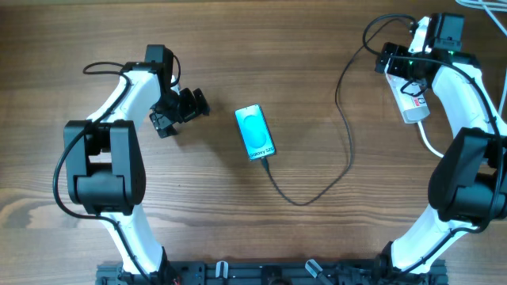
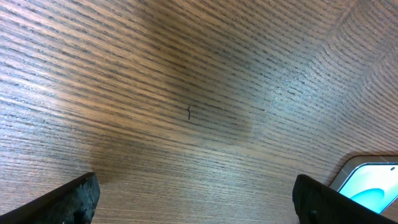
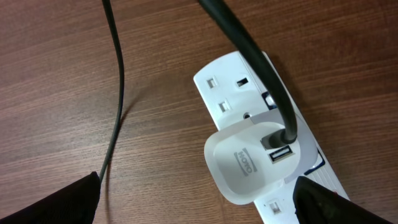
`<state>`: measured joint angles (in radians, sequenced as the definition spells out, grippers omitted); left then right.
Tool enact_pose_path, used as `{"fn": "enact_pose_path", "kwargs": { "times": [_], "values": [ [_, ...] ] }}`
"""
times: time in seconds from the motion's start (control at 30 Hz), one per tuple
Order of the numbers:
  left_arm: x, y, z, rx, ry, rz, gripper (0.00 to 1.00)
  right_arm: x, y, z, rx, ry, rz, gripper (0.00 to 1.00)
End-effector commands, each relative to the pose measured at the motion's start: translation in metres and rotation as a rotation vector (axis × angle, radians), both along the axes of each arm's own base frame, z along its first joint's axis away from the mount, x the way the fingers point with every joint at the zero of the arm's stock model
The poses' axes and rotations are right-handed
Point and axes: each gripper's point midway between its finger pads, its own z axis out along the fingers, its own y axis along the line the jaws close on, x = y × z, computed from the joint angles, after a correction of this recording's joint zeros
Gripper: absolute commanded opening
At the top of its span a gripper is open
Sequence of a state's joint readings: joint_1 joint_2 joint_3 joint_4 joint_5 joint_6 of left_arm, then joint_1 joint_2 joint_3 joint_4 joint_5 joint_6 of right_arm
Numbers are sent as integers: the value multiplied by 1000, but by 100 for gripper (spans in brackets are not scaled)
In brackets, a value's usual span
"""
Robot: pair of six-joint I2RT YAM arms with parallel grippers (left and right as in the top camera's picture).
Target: Plug charger to phone and switch on socket
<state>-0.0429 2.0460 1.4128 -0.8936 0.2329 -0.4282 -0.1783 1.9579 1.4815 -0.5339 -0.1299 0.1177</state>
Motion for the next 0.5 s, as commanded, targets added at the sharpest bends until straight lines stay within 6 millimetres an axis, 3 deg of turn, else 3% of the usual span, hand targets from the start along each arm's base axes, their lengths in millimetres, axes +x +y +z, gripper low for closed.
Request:
{"fn": "enact_pose_path", "kwargs": {
  "times": [0.0,0.03,0.17,0.2,0.27,0.33,0.43,0.47],
  "values": [
    [3,0,12,-6,-33,0,100,1,-1,1,-16,-4,6,100],
    [4,0,20,-7,-54,0,100,1,-1,1,-16,-4,6,100],
    [13,-1,84,-14,-225,-1,100,1,-1,1,-16,-4,6,100],
    [14,-1,103,-16,-277,-1,100,1,-1,1,-16,-4,6,100],
    [8,-1,165,-23,-441,-1,100,1,-1,1,-16,-4,7,100],
    [4,2,191,-12,-514,7,100,1,-1,1,-16,-4,6,100],
    [-3,36,221,168,-608,75,100,1,-1,1,-16,-4,6,100],
    [-5,38,226,178,-622,80,100,1,-1,1,-16,-4,6,100]
  ]
}}
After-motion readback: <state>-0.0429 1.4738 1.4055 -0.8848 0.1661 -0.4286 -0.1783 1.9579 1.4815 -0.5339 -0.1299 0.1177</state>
